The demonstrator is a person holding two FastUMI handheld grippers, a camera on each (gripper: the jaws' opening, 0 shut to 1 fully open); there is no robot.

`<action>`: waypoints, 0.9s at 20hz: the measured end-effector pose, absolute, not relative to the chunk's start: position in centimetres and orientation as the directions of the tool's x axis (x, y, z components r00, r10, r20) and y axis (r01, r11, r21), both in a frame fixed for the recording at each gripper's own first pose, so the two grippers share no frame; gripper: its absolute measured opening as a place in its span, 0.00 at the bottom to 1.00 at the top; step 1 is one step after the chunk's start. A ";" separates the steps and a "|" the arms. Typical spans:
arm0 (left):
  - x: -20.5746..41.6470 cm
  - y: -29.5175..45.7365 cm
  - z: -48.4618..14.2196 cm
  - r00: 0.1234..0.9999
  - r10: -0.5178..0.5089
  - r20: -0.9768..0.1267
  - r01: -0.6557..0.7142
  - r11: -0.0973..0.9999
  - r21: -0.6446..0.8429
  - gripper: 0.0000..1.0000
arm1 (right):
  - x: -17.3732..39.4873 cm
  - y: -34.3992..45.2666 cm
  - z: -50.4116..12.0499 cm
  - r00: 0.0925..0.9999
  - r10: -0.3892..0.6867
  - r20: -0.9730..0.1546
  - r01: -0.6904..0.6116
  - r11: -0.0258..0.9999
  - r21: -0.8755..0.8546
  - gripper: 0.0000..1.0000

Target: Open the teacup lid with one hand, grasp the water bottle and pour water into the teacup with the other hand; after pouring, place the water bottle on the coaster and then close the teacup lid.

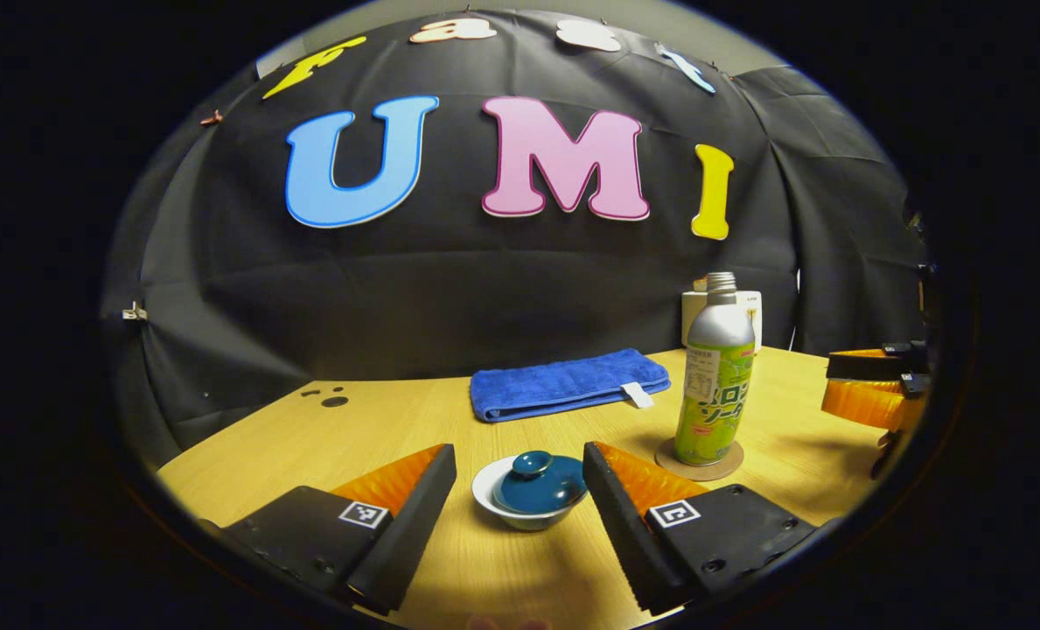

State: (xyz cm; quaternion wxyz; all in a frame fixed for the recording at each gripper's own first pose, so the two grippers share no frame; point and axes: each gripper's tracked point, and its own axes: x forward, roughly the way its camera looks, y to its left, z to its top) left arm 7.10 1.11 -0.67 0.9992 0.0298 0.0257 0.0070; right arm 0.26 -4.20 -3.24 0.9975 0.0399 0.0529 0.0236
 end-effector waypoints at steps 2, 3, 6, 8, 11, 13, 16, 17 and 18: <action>5.6 0.9 -0.5 0.999 0.018 -0.029 -0.017 0.999 0.044 0.94 | 0.3 -4.2 -3.2 0.993 0.051 -0.104 -0.043 0.996 0.082 0.98; 5.0 0.8 -0.4 1.000 0.019 -0.020 -0.018 0.999 0.027 0.94 | 0.3 -4.2 -3.2 0.993 0.051 -0.104 -0.043 0.996 0.082 0.98; 3.5 0.9 0.0 0.999 0.037 0.006 -0.037 0.999 -0.001 0.94 | 0.3 -4.2 -3.2 0.993 0.049 -0.104 -0.041 0.996 0.081 0.98; 2.9 0.9 -0.1 0.999 0.041 0.008 -0.041 0.999 0.005 0.94 | 0.3 -4.4 -3.2 0.994 0.040 -0.104 -0.032 0.996 0.080 0.98; 2.6 0.4 -0.2 1.000 0.027 0.004 -0.027 1.000 0.002 0.94 | 0.3 -4.4 -3.3 0.994 0.039 -0.105 -0.031 0.996 0.080 0.98; 2.6 0.4 -0.2 1.000 0.028 0.004 -0.028 1.000 0.001 0.94 | 0.2 -4.5 -3.3 0.994 0.034 -0.105 -0.026 0.997 0.079 0.98; 2.6 0.9 -0.2 0.999 0.054 0.004 -0.054 0.999 0.001 0.94 | 0.2 -4.5 -3.3 0.994 0.034 -0.105 -0.026 0.997 0.079 0.98; 2.4 0.7 -0.3 0.999 0.051 0.002 -0.051 0.999 0.000 0.94 | 0.2 -4.5 -3.3 0.994 0.034 -0.105 -0.026 0.997 0.079 0.98; 2.4 0.6 -0.2 0.999 0.049 0.003 -0.049 0.999 0.002 0.94 | 0.2 -4.5 -3.3 0.994 0.034 -0.105 -0.026 0.997 0.079 0.98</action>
